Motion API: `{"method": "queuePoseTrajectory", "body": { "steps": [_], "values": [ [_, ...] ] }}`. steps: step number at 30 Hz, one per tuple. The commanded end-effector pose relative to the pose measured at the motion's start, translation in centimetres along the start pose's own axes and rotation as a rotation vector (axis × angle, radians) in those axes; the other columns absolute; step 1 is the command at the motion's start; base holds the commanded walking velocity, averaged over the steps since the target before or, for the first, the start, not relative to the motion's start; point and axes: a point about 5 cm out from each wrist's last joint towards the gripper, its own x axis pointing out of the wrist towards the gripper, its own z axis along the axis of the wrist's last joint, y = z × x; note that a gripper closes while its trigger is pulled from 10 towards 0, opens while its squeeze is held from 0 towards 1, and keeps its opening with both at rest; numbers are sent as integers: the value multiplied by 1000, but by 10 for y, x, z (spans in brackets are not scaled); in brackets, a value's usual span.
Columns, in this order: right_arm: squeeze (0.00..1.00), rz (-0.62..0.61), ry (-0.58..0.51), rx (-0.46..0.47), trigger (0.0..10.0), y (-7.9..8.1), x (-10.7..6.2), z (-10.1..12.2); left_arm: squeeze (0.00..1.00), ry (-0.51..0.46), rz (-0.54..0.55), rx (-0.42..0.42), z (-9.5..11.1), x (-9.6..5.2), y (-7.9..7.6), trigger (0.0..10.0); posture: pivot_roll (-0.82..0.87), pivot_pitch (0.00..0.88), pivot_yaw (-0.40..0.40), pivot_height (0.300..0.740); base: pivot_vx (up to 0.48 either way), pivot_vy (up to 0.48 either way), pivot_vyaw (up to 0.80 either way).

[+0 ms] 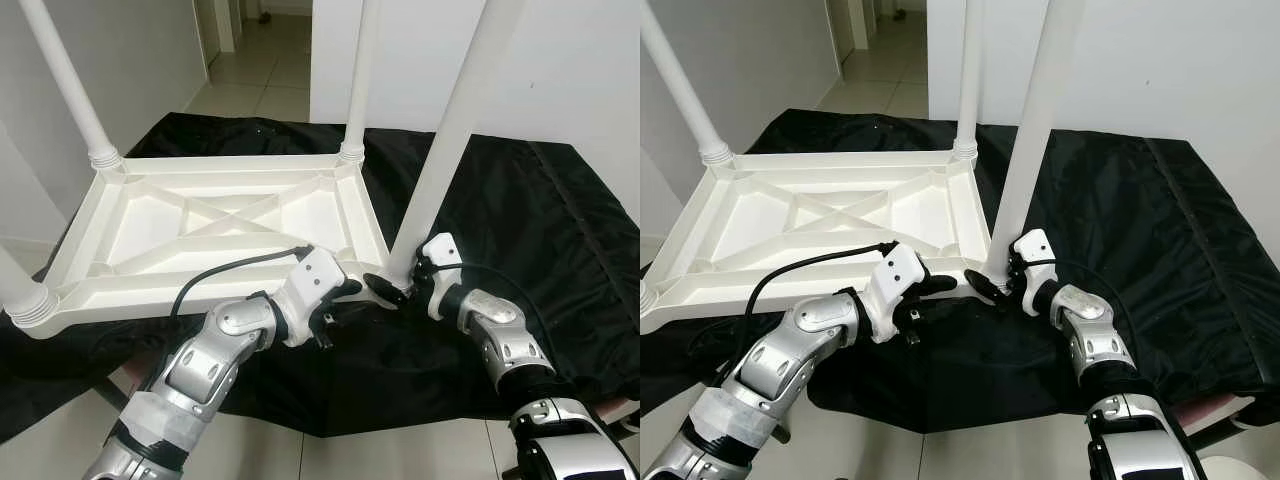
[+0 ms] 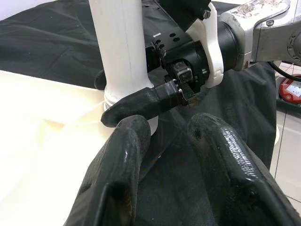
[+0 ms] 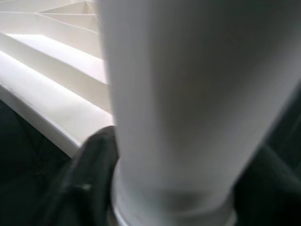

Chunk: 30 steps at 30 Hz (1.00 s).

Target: Building children table

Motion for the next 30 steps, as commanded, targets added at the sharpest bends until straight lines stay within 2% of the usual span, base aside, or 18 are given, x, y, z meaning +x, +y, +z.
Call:
{"method": "queuePoseTrajectory", "body": {
  "steps": [1,9,10,11,16,19,23,27,30],
  "values": [
    [0,3,7,5,0,-2,-3,-3,0,4,-27,8,1,0,0,10000,37,0,-10,740,0,0,0],
    [0,-11,-6,31,0,-1,-8,-9,0,4,-34,9,1,1,-1,10000,30,0,-6,740,0,0,0],
    [0,-32,-11,38,3373,0,-10,-11,0,5,-36,10,1,1,-1,10000,30,0,-6,740,0,0,0],
    [0,-48,-26,47,10000,2,-11,-10,0,5,-38,11,1,1,-2,10000,23,0,-6,740,0,0,0],
    [0,-84,-60,72,10000,6,-11,-8,0,5,-41,11,1,2,-2,10000,22,0,-6,740,0,0,0],
    [0,-227,-89,87,10000,8,-9,-4,0,5,-45,8,0,2,-3,10000,22,0,-6,740,0,0,0],
    [0,-302,-112,105,10000,11,-7,-1,0,5,-46,6,0,2,-4,10000,18,0,-9,740,0,0,0],
    [0,-497,-171,148,10000,26,-1,3,0,7,-48,5,0,2,-4,10000,16,0,-9,740,0,0,0],
    [0,-531,-174,149,10000,28,-1,4,0,7,-48,6,0,2,-4,10000,16,0,-9,740,0,0,0]
  ]
}}
